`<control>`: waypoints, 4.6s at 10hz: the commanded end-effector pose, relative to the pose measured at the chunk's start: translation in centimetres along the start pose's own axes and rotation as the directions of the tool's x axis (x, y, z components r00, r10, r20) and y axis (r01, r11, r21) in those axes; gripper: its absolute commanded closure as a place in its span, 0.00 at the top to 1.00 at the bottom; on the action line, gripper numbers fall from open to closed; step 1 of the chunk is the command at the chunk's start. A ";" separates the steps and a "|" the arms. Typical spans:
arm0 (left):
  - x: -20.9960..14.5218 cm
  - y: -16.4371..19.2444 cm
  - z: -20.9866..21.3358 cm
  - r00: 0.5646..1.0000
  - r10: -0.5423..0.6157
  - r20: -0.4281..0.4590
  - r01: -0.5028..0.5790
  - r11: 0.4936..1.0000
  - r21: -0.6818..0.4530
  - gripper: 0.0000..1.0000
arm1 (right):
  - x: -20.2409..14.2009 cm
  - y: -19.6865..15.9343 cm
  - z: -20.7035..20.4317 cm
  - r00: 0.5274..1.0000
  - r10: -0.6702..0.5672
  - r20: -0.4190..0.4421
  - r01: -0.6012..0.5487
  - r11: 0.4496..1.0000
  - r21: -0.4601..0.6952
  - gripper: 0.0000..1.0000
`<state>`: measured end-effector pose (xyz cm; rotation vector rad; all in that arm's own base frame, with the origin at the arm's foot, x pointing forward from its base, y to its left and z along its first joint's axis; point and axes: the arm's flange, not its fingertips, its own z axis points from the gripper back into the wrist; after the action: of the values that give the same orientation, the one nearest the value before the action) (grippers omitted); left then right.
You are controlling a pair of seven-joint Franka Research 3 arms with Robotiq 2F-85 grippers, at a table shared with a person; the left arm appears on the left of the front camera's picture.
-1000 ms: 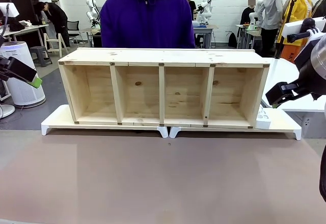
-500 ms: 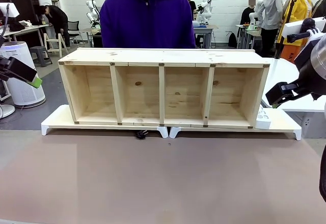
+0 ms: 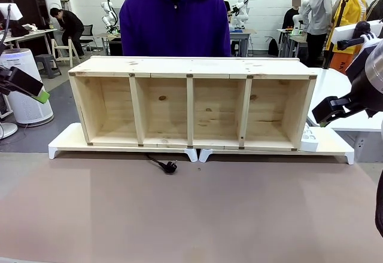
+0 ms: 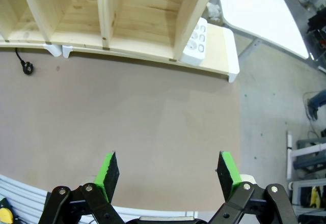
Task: Perform cable management.
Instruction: When the cord part of the Power Cable appears at the lower middle area of the table and stops, grasp the cord part of the Power Cable.
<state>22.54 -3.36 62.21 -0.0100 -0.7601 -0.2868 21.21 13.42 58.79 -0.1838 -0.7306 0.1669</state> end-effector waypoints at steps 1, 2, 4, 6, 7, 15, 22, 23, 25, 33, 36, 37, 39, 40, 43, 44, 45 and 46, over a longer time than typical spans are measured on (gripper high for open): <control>0.2 0.0 -0.1 1.000 0.007 0.008 -0.007 1.000 0.002 1.00 | 0.1 -0.2 -0.2 1.000 -0.001 -0.004 0.000 1.000 -0.007 1.00; 0.2 0.0 -0.1 1.000 0.007 0.008 -0.007 1.000 0.002 1.00 | 0.1 -0.2 -0.2 1.000 -0.001 -0.004 0.000 1.000 -0.007 1.00; 0.2 0.0 -0.1 1.000 0.007 0.008 -0.007 1.000 0.002 1.00 | 0.1 -0.2 -0.2 1.000 -0.001 -0.004 0.000 1.000 -0.007 1.00; 0.2 0.0 -0.1 1.000 0.007 0.008 -0.007 1.000 0.002 1.00 | 0.1 -0.2 -0.2 1.000 -0.001 -0.004 0.000 1.000 -0.007 1.00; 0.2 0.0 -0.1 1.000 0.007 0.008 -0.007 1.000 0.002 1.00 | 0.1 -0.2 -0.2 1.000 -0.001 -0.004 0.000 1.000 -0.007 1.00; 0.2 0.0 -0.1 1.000 0.007 0.008 -0.007 1.000 0.002 1.00 | 0.1 -0.2 -0.2 1.000 -0.001 -0.004 0.000 1.000 -0.007 1.00; 0.2 0.0 -0.1 1.000 0.007 0.008 -0.007 1.000 0.002 1.00 | 4.4 5.1 -0.9 0.985 0.173 -0.006 -0.171 0.978 0.123 1.00; 0.2 0.0 -0.1 1.000 0.007 0.008 -0.007 1.000 0.002 1.00 | 5.8 6.9 -0.9 0.978 0.207 -0.006 -0.204 0.967 0.153 1.00; 0.2 0.0 -0.1 1.000 0.007 0.008 -0.007 1.000 0.002 1.00 | 7.9 10.3 -1.1 0.963 0.271 0.012 -0.266 0.936 0.230 1.00; 0.2 0.0 -0.1 1.000 0.007 0.008 -0.007 1.000 0.002 1.00 | 11.9 22.0 -6.7 0.915 0.398 0.066 -0.399 0.867 0.299 1.00; 0.2 0.0 -0.1 1.000 0.007 0.008 -0.007 1.000 0.002 1.00 | 12.2 23.0 -7.3 0.902 0.427 0.068 -0.424 0.844 0.327 1.00; 0.2 0.0 -0.1 1.000 0.007 0.008 -0.007 1.000 0.002 1.00 | 11.3 22.3 -7.5 0.909 0.411 0.076 -0.412 0.850 0.328 1.00; 0.2 0.0 -0.1 1.000 0.007 0.008 -0.007 1.000 0.002 1.00 | 11.3 22.3 -7.5 0.909 0.411 0.076 -0.412 0.850 0.328 1.00; 0.2 0.0 -0.1 1.000 0.007 0.008 -0.007 1.000 0.002 1.00 | 11.3 22.3 -7.5 0.909 0.411 0.076 -0.412 0.850 0.328 1.00; 0.2 0.0 -0.1 1.000 0.007 0.008 -0.007 1.000 0.002 1.00 | 11.3 22.3 -7.5 0.909 0.411 0.076 -0.412 0.850 0.328 1.00; 0.2 0.0 -0.1 1.000 0.007 0.008 -0.007 1.000 0.002 1.00 | 11.7 22.6 -7.4 0.908 0.412 0.076 -0.413 0.848 0.333 1.00; 0.2 0.0 -0.1 1.000 0.007 0.008 -0.007 1.000 0.002 1.00 | 13.5 24.1 -9.0 0.874 0.478 0.089 -0.472 0.788 0.395 1.00; 0.2 0.0 -0.1 1.000 0.007 0.008 -0.007 1.000 0.002 1.00 | 15.2 26.1 -10.5 0.841 0.530 0.113 -0.519 0.729 0.445 1.00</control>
<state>22.55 -3.47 62.20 -0.0064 -0.7601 -0.2879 34.40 38.83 55.19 0.0181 -0.6172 0.7821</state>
